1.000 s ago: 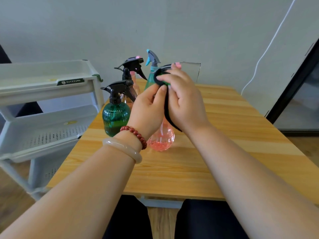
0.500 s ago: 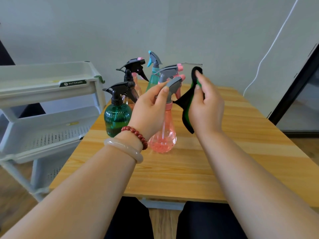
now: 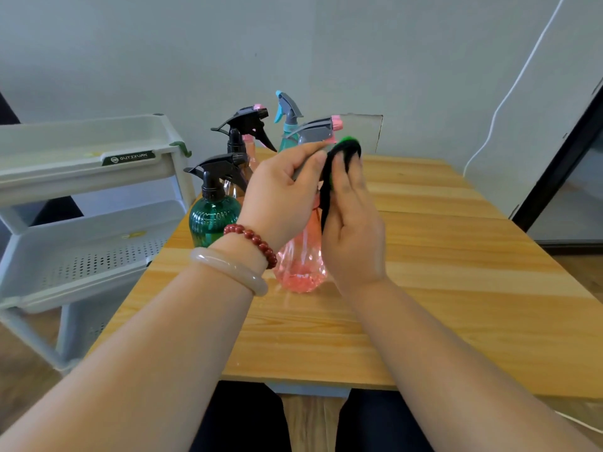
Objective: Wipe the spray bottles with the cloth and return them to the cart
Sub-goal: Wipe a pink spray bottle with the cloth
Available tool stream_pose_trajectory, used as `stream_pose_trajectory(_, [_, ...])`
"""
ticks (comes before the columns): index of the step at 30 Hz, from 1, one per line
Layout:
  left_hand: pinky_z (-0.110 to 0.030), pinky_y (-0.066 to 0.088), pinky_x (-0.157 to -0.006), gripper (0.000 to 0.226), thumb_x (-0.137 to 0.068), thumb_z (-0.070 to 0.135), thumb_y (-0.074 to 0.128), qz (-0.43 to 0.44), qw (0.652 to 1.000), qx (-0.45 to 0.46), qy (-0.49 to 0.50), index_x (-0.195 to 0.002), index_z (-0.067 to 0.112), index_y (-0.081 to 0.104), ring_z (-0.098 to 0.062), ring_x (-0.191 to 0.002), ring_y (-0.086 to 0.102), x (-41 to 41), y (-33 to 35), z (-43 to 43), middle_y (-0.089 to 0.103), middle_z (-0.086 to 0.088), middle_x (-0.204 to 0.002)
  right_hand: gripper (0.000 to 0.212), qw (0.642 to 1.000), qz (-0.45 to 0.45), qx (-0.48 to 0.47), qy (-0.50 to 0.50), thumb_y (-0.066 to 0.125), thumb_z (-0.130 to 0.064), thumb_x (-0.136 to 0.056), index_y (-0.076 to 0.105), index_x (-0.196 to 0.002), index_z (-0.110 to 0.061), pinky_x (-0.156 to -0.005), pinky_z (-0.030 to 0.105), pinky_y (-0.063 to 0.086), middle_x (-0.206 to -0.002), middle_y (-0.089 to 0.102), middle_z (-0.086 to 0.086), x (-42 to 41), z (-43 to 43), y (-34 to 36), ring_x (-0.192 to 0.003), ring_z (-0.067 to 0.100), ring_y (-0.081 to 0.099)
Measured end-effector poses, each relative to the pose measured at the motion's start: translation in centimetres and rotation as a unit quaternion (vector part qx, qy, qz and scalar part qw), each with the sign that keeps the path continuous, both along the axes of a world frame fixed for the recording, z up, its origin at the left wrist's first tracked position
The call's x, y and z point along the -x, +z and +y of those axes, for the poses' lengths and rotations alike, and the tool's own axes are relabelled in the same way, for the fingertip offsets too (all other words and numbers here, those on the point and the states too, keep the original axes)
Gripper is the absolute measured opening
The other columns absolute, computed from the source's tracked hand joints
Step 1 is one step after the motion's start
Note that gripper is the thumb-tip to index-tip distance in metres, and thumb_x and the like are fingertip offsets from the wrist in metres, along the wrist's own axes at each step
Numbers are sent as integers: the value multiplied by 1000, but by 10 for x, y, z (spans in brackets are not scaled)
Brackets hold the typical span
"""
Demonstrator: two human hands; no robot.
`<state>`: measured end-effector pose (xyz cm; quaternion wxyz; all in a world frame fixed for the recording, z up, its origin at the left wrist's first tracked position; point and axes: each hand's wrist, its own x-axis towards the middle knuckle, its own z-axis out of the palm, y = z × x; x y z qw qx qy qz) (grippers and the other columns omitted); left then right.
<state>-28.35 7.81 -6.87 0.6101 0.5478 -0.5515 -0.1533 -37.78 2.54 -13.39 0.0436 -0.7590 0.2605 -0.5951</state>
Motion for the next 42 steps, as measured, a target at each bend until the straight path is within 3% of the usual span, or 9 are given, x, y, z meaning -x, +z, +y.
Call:
stream_pose_trajectory(4, [-5,47,-72,26,-102,21,51,-15,1000,6,3,-122,21,67,16,-88,61,0,0,0,65,23,-96,50,1000,2,-16,6,36,2,-97,35,-147,3,-114,36,32,-152,26,7,2,-2,1,-145,23,24])
stream_pose_trajectory(7, [-15,54,-79,26,-101,22,51,-16,1000,6,13,-123,22,66,1,-88,66,-1,-1,-1,67,19,-95,50,999,-23,-28,5,32,-4,-100,32,-149,1,-118,20,23,-156,26,12,-2,-4,9,-147,17,19])
stream_pose_trajectory(12, [-29,56,-72,23,-102,22,50,-8,1000,9,16,-116,26,68,-22,-82,65,-1,-2,-1,74,-7,-93,52,998,9,-55,16,32,-4,-98,25,-150,-1,-118,20,22,-154,18,2,-1,-1,-17,-145,7,13])
stream_pose_trajectory(15, [-23,57,-76,25,-102,22,51,-6,1000,6,14,-120,23,68,-8,-82,67,0,-2,-1,72,8,-92,54,998,-10,-62,25,34,6,-98,25,-150,1,-117,13,16,-153,20,-1,2,-3,-5,-145,10,16])
stream_pose_trajectory(18, [-32,58,-77,25,-102,23,51,-2,1000,-1,8,-120,25,67,-20,-86,67,0,-1,-2,72,7,-92,51,997,-49,-61,22,33,2,-100,26,-150,2,-114,9,16,-150,24,-3,-5,-4,10,-146,16,20])
stream_pose_trajectory(25, [-39,57,-62,24,-102,25,50,-9,1000,1,4,-118,26,68,-9,-53,47,-1,-5,-4,56,15,-54,53,992,-14,-119,47,30,-3,-101,23,-153,-4,-116,11,14,-154,20,-7,3,3,-16,-147,10,16])
stream_pose_trajectory(29, [-14,52,-64,26,-102,22,50,-9,1000,8,5,-122,19,67,4,-65,60,1,-3,-1,67,17,-79,51,992,-54,-107,39,32,-1,-102,24,-152,-3,-116,13,19,-152,26,-5,1,2,5,-148,18,21])
stream_pose_trajectory(34, [-24,55,-61,23,-102,22,50,-5,1000,10,2,-116,26,67,-11,-60,59,-1,-3,-2,72,-1,-83,53,985,-58,-145,73,31,-2,-99,29,-152,-6,-112,50,38,-153,41,15,-4,3,-11,-141,30,39])
stream_pose_trajectory(42, [-19,54,-64,22,-102,21,50,7,1000,4,-2,-114,28,67,-10,-65,60,0,-2,0,72,-3,-84,52,977,-71,-178,93,33,-3,-99,36,-150,-11,-112,49,39,-150,46,11,5,5,-3,-139,26,42])
